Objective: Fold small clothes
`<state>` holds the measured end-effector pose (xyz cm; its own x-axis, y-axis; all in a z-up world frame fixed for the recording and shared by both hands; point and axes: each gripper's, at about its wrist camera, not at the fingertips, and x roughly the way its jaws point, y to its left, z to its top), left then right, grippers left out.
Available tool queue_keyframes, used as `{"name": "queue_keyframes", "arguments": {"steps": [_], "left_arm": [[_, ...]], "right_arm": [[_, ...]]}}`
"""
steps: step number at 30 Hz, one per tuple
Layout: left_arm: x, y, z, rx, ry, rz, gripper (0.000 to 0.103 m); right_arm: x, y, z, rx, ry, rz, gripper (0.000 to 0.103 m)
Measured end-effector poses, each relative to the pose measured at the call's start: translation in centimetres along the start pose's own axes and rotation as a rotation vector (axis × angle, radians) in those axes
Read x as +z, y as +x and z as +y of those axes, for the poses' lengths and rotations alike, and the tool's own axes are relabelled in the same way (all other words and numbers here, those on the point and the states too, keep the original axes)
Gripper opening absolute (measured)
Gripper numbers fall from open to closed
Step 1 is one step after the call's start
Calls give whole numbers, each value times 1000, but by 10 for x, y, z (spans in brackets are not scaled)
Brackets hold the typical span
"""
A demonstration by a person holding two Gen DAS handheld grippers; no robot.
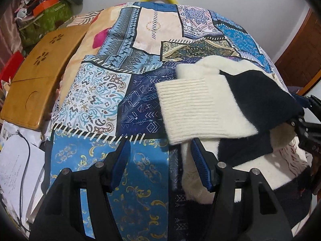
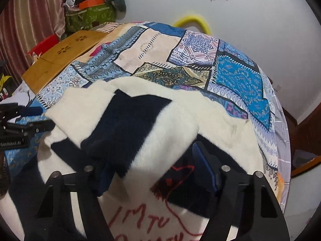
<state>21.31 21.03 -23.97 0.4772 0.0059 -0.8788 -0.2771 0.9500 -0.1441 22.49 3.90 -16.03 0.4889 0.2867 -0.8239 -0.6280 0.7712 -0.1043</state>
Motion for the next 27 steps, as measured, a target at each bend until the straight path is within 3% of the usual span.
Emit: {"name": "queue_keyframes", "arguments": {"steps": [4, 6, 11, 17, 27], "left_arm": [[-1, 5, 1, -15, -4, 17, 62], [-3, 7, 0, -14, -3, 21, 62], [-4, 9, -2, 0, 0, 19, 62], [-2, 13, -3, 8, -5, 32, 62], [-2, 13, -10, 35, 36, 22, 68]], "right_arm": [[4, 6, -3, 31, 25, 9, 33], [5, 2, -6, 35, 47, -17, 28], [7, -19, -17, 80, 99, -92, 26], [8, -45, -36, 28, 139, -168, 25], [-27, -66, -72, -23, 230, -166, 25]]}}
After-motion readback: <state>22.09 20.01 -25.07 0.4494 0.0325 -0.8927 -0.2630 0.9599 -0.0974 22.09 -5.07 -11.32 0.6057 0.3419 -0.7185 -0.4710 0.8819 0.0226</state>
